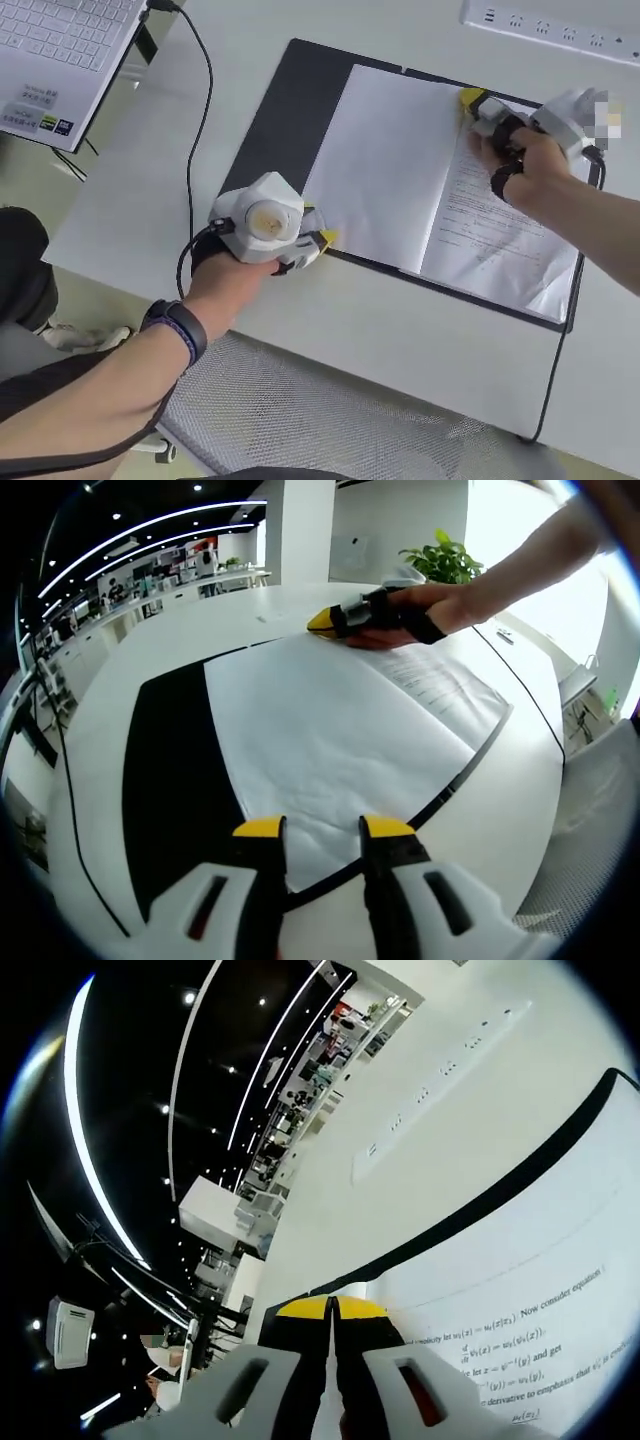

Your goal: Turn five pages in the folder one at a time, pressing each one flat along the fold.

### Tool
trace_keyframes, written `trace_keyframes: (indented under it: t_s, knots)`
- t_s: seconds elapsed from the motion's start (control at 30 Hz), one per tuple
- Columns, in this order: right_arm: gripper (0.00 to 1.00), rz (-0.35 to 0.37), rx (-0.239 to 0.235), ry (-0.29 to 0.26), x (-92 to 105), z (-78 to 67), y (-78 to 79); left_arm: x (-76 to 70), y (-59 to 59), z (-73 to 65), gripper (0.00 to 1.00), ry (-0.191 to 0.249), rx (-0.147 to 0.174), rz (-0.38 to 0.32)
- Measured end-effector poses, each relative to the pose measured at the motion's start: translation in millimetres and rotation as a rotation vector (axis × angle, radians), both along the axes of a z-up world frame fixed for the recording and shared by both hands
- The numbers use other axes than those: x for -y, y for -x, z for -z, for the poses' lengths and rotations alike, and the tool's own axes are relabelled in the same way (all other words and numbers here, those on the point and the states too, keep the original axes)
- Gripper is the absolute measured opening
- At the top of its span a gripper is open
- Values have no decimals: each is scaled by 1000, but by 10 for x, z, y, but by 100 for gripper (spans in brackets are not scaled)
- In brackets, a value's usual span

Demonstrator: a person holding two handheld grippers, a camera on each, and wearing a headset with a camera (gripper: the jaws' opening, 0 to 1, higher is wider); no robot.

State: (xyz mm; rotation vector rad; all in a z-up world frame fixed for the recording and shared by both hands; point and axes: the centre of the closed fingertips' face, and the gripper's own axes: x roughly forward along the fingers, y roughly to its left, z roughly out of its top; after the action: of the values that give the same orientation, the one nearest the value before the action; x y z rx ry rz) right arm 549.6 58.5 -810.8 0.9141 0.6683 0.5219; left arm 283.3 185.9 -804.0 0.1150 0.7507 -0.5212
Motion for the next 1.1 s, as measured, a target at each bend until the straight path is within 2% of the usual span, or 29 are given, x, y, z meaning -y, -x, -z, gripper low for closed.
trace_keyframes:
  t_s: [0.23, 0.37, 0.47, 0.67, 0.97, 1.1]
  knots:
    - [0, 11, -2, 3, -19, -15, -65, 9, 8, -32, 28, 3, -1, -4]
    - [0, -12, 22, 31, -36, -31, -31, 4, 4, -36, 28, 4, 1, -6]
    - [0, -19, 25, 32, -39, -30, -7, 0, 1, -44, 27, 4, -2, -4]
    - [0, -101, 43, 59, -77, -64, 211, -1, -1, -44, 26, 5, -6, -1]
    - [0, -184, 47, 53, -93, -64, 521, -3, -3, -35, 26, 3, -7, 0]
    - [0, -227, 47, 45, -116, -87, 773, 1, 0, -29, 27, 5, -6, 3]
